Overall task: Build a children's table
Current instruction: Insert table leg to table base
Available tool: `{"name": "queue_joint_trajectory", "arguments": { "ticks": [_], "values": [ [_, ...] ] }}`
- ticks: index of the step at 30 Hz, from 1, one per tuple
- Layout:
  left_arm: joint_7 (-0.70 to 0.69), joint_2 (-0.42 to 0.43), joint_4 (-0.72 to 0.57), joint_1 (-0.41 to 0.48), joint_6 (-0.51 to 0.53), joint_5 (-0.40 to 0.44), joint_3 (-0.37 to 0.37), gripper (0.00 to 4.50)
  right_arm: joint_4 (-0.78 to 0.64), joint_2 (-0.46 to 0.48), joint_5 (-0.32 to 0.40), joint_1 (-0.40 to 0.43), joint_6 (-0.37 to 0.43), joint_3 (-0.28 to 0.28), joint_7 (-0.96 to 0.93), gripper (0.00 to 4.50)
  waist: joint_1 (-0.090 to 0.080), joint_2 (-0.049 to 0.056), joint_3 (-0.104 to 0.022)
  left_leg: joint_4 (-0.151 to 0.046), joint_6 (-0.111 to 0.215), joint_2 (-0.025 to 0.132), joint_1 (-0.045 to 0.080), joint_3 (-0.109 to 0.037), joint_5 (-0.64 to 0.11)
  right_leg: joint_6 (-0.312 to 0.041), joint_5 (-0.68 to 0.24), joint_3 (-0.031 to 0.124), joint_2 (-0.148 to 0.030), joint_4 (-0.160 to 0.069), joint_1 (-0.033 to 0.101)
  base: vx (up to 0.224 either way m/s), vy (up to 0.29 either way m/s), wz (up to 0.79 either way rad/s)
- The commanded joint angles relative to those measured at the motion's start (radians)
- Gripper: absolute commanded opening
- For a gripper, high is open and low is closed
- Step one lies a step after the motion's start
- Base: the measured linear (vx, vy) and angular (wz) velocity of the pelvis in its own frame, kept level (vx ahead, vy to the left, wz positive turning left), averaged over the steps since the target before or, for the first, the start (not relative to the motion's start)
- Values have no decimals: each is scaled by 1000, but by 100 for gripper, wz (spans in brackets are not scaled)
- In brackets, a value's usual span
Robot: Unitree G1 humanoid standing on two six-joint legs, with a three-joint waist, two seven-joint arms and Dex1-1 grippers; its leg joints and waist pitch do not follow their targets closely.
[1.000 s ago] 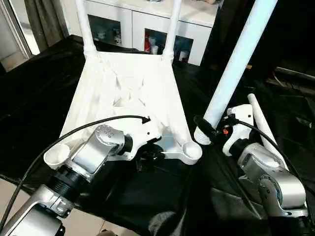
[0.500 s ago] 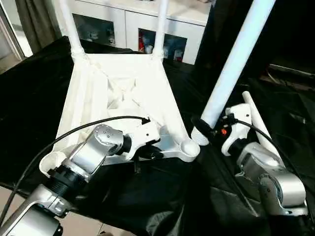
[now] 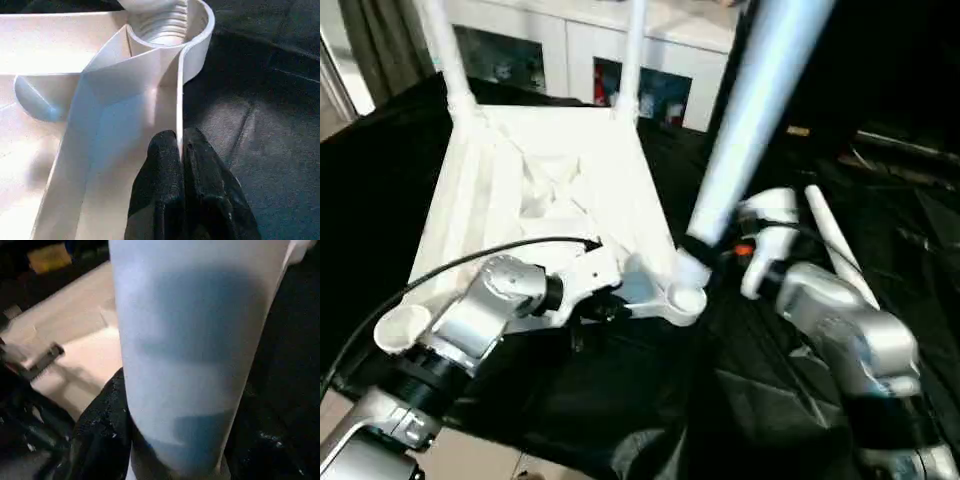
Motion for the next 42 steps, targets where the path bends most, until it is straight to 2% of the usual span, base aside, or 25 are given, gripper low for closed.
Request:
{"name": "queue_joint_trajectory", "arguments": {
  "ticks": [1, 5, 8, 13, 16, 21, 26, 29, 33, 34, 35, 37, 38, 39, 41, 42],
  "values": [
    [21, 3, 66, -3, -18, 7, 31, 0, 12, -21, -16, -24, 12, 0, 12, 193, 13, -1, -61, -70, -12, -11, -7, 17, -163, -147, -260, 27, -29, -65, 51, 0, 0, 0],
    [8, -7, 84, -11, -42, 7, 34, 0, 55, -16, -28, -34, -15, 11, 18, 193, 13, -1, -60, -70, -20, -11, -6, 17, -183, -134, -308, 27, -31, -70, 49, 0, 0, 0],
    [9, -20, 100, -24, -49, 10, 32, 0, 84, -6, -41, -31, -33, 27, 22, 193, 12, 2, -60, -71, -21, -10, -7, 16, -190, -138, -305, 27, -30, -70, 48, 0, 0, 0],
    [3, -28, 114, -33, -62, 8, 32, 0, 109, 11, -46, -31, -49, 22, 16, 193, 15, 4, -60, -72, -24, -9, -3, 16, -206, -141, -316, 27, -30, -72, 46, 0, 0, 0],
    [-7, -34, 121, -39, -69, 10, 32, 0, 176, 46, -50, -54, -90, 18, 9, 193, 14, 8, -61, -72, -30, -10, -5, 15, -212, -145, -318, 26, -31, -71, 46, 0, 0, 0],
    [-12, -42, 137, -48, -75, 18, 34, 0, 240, 64, -63, -81, -130, 19, 10, 193, 13, 7, -59, -74, -30, -10, -4, 14, -228, -141, -339, 26, -30, -74, 46, 0, 0, 0],
    [-16, -40, 145, -48, -82, 20, 38, 0, 298, 91, -31, -88, -159, -21, 34, 193, 10, 10, -60, -73, -30, -9, -3, 13, -249, -145, -353, 26, -31, -77, 44, 0, 0, 0],
    [-19, -40, 146, -47, -82, 18, 42, 0, 301, 99, 0, -73, -157, -46, 50, 193, 10, 12, -61, -75, -29, -8, -3, 12, -244, -154, -326, 25, -29, -74, 46, 0, 0, 0],
    [-24, -42, 159, -52, -83, 14, 52, 0, 332, 107, 32, -18, -201, -89, 75, 193, 15, 22, -63, -75, -24, -8, -3, 13, -233, -178, -269, 25, -30, -69, 49, 0, 0, 0],
    [-25, -41, 163, -53, -84, 14, 53, 0, 338, 114, 35, 4, -221, -95, 81, 193, 14, 20, -64, -74, -21, -8, -2, 14, -232, -181, -260, 25, -29, -70, 49, 0, 0, 0],
    [-26, -41, 166, -55, -86, 14, 54, 0, 345, 120, 35, 17, -236, -100, 86, 193, 17, 26, -61, -75, -19, -9, -2, 14, -244, -184, -266, 25, -30, -73, 48, 0, 0, 0],
    [-26, -41, 169, -56, -87, 15, 54, 0, 348, 123, 35, 24, -243, -103, 89, 193, 18, 22, -63, -76, -18, -10, -4, 13, -248, -180, -284, 24, -30, -72, 51, 0, 0, 0],
    [-28, -39, 172, -59, -87, 15, 56, 0, 360, 140, 34, 56, -283, -106, 99, 193, 19, 29, -62, -76, -18, -9, -1, 13, -258, -178, -297, 24, -30, -76, 48, 0, 0, 0],
    [-30, -38, 174, -61, -87, 15, 57, 0, 368, 149, 32, 70, -305, -108, 101, 193, 21, 41, -62, -77, -22, -9, -1, 11, -264, -179, -298, 25, -31, -74, 47, 0, 0, 0],
    [-33, -37, 175, -62, -87, 15, 58, 0, 380, 158, 28, 83, -330, -109, 104, 193, 23, 42, -63, -79, -22, -10, -2, 10, -283, -177, -314, 24, -31, -77, 48, 0, 0, 0],
    [-37, -35, 179, -65, -89, 17, 58, 0, 408, 174, 15, 104, -388, -110, 103, 193, 23, 48, -63, -81, -24, -9, -1, 9, -290, -180, -305, 23, -30, -78, 47, 0, 0, 0]
  ]
}}
